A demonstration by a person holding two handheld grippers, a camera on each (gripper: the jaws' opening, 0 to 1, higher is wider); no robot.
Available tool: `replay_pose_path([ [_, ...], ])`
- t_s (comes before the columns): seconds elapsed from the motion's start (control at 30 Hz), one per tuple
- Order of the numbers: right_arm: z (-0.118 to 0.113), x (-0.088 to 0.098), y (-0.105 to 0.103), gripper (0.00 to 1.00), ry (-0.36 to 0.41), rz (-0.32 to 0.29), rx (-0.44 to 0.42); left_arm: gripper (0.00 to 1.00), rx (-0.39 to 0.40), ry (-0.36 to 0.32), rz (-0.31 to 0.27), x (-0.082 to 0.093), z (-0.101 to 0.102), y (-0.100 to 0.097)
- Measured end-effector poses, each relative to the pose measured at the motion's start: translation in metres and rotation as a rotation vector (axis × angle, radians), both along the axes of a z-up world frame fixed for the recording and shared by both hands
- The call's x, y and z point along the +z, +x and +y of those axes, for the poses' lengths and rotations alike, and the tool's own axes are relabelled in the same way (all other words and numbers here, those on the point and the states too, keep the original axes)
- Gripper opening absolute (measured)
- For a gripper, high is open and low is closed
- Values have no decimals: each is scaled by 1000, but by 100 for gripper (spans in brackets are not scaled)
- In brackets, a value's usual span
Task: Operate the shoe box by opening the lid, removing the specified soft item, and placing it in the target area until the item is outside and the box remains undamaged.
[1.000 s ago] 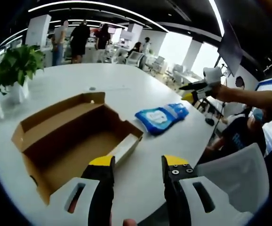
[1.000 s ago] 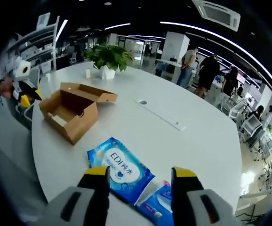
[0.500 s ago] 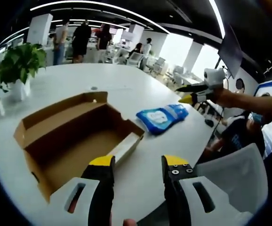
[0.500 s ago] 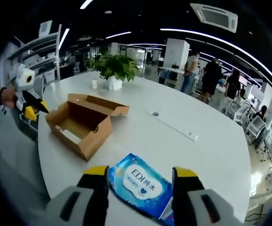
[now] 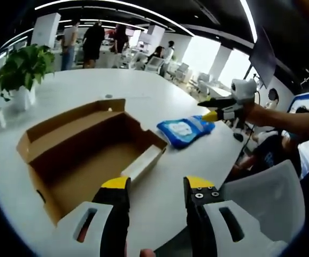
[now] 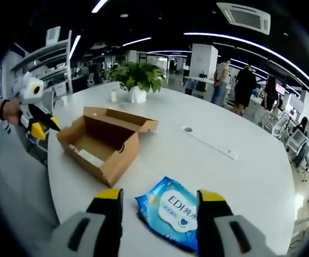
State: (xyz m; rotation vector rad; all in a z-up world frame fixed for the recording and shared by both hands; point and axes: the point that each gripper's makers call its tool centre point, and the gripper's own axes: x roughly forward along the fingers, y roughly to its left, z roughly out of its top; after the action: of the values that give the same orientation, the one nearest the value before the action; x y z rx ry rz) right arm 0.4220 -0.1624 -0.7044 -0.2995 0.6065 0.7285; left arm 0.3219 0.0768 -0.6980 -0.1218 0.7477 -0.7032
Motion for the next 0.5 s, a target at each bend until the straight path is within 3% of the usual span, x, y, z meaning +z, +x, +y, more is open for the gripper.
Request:
replay_pose_path([
  [0.5, 37, -4, -7, 55, 37, 0, 19, 40, 24, -9, 16, -8, 12, 4],
])
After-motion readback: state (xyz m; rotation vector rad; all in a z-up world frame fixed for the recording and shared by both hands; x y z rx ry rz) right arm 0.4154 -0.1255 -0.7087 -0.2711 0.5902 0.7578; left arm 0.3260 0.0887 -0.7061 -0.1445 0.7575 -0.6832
